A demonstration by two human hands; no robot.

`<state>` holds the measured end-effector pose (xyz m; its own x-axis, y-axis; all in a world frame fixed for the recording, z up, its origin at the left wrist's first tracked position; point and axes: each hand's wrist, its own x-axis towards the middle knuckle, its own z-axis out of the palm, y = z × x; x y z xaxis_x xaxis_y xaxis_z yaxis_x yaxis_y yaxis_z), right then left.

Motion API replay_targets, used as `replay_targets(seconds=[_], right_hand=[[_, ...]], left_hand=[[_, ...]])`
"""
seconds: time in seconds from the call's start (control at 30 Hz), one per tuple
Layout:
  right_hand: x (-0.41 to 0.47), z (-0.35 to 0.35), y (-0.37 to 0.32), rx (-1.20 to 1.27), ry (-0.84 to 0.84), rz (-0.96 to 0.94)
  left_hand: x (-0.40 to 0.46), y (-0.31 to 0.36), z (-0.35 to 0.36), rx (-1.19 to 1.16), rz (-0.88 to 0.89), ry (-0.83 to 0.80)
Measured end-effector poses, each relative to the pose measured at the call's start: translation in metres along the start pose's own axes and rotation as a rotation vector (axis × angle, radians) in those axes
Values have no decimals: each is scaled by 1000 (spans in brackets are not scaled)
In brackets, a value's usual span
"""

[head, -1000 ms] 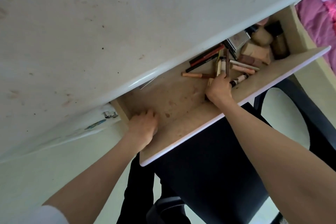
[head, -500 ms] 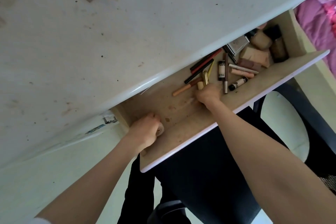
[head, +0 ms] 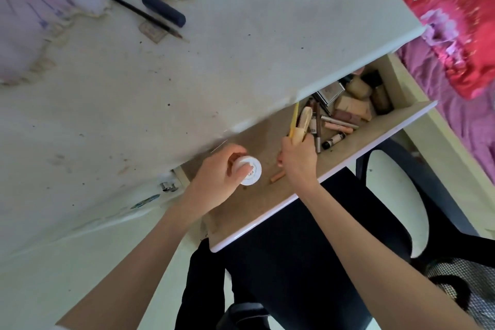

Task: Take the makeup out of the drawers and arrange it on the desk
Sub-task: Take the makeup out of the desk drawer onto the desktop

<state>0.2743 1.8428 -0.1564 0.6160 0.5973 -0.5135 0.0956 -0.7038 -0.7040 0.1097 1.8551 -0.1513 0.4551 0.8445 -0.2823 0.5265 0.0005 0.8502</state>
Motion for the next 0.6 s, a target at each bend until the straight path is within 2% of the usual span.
replay_targets(seconds=[0.07, 0.2, 0.3, 0.4, 0.47, 0.6], right_hand=[[-11, 0, -15, 35, -39, -37], [-30, 7, -32, 275, 40, 80], [-42, 25, -50, 297, 52, -72], [-36, 50, -78, 151, -104, -249], [-23, 67, -99, -64, -179, -350], [11, 97, -139, -341, -177, -397]], left_hand=[[5, 10, -16, -112, -9, 121], [25, 17, -53, -312, -143, 321], [40, 10, -87, -419, -227, 470], [53, -4, -115, -425, -292, 544], [62, -12, -129, -398, -309, 567], [81, -23, -153, -378, -308, 635]])
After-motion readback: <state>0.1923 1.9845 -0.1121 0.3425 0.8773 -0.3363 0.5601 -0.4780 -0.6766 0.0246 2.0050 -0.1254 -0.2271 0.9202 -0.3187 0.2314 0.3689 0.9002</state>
